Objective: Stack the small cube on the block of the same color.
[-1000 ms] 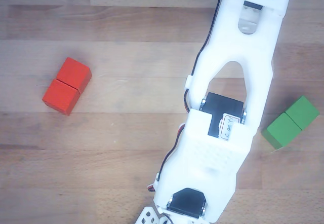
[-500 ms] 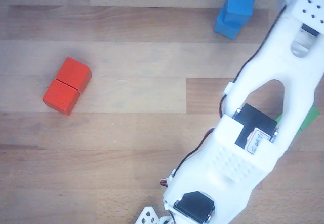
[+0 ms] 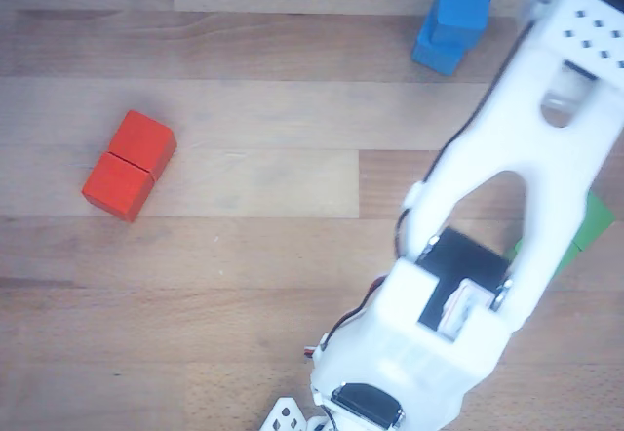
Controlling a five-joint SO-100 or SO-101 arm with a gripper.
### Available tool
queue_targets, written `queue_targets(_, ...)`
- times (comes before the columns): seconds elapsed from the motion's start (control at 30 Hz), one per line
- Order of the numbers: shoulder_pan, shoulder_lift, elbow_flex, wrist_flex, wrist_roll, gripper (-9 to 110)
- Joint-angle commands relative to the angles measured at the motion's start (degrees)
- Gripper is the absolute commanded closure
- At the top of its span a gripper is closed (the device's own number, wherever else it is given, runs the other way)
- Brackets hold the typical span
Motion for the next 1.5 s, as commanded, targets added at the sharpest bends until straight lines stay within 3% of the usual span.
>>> queue_targets(0.0, -6.5, 19.86, 9.49, -3.43, 0.26, 102)
queue_targets(0.37, -19.86, 53.61, 48.34, -17.75, 0.26, 94)
queue_targets(0.73, -27.07, 88.51, 81.04, -19.07, 0.26, 94)
queue_targets(1.1, -26.54, 107.05, 93.16, -18.81, 0.26, 94)
queue_targets(1.47, -26.54, 109.25, 94.83, -18.81, 0.26, 94)
